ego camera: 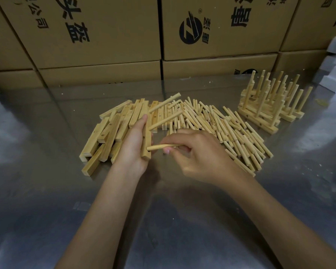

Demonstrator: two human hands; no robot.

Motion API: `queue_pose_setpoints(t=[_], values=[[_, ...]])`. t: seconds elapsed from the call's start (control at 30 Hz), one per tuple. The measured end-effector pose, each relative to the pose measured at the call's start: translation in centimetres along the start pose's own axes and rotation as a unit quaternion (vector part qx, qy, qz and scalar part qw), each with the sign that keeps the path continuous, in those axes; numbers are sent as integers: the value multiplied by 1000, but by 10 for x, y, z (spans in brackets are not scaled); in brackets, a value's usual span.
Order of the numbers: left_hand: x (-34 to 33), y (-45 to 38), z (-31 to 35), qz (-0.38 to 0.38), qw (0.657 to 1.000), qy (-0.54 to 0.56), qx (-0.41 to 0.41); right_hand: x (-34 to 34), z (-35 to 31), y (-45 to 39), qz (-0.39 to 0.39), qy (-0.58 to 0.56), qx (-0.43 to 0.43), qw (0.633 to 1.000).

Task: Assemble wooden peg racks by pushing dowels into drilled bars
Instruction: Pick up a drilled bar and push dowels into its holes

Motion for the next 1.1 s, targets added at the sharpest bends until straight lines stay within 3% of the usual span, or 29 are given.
queue_pose_setpoints(t=[0.17, 0.67, 0.93, 1.1], values=[[-5, 0, 0, -29, 999, 1, -21, 5, -4, 1, 34, 72, 52, 995], [-3, -4, 5, 0, 996, -29, -82, -3, -6, 1, 28, 24, 86, 996], [-10, -7, 1, -35, 994, -44, -95, -4, 4, 0, 31, -125, 2, 992], [-14, -5, -1, -31, 992, -68, -100, -6, 12, 0, 12, -127, -53, 990]])
Point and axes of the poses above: each hand's wrist, its own y-axis away from the middle knuckle, its own x-axis out of the back of the hand, z = x × y, the point moved 5 cm from there along -y, towards the middle knuckle, and after that the axes turned 4 degrees about -y, right-handed, at the moved point
